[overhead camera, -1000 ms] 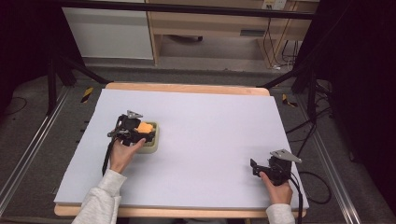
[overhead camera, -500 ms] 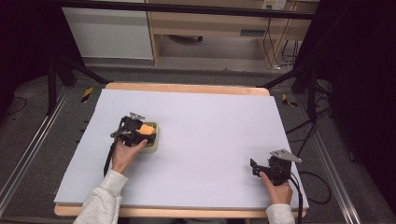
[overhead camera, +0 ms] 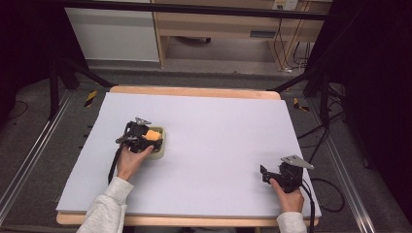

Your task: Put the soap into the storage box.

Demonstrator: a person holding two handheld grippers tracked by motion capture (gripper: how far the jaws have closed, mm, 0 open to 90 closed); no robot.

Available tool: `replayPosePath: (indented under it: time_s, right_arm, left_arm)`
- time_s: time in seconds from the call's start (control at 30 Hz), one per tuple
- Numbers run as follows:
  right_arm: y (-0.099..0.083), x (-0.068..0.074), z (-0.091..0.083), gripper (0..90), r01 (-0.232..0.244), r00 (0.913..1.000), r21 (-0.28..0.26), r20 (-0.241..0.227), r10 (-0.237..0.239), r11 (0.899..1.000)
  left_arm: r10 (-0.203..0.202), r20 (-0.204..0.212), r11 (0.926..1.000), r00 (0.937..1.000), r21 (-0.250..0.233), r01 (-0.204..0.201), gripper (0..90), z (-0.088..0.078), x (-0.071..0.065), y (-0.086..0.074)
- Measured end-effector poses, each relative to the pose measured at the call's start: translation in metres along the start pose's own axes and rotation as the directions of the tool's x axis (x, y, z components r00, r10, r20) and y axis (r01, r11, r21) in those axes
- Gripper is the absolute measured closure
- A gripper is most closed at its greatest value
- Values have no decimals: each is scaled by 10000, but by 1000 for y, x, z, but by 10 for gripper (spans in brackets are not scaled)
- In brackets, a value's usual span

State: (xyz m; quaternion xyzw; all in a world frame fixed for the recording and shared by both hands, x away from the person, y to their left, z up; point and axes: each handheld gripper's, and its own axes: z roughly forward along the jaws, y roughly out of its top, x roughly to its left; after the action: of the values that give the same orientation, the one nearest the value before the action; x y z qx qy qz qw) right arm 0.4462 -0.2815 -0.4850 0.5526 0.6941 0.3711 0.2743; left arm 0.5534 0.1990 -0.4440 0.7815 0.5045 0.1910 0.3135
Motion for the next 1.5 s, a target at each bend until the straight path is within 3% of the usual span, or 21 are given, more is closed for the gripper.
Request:
replayPosePath:
  time_s: [0.53, 1.07, 1.27, 1.5]
  right_arm:
    - [0, 1, 0, 58, 25, 10000, 10, -8, -25, 10000]
    - [0, 1, 0, 58, -1, 10000, 61, -49, 1, 10000]
    - [0, 1, 0, 57, 29, 10000, 52, -55, -29, 10000]
    - [0, 1, 0, 57, 1, 10000, 23, -29, -1, 10000]
  left_arm:
    - [12, -72, 10000, 10000, 80, -12, 249, 3, 1, -2]
    - [-176, 43, 9998, 9998, -134, 177, 243, 2, 1, -5]
    - [-71, 60, 9996, 10000, -269, 73, 210, 0, -1, -3]
    - [-253, 102, 9980, 9996, -569, 258, 195, -11, 0, -2]
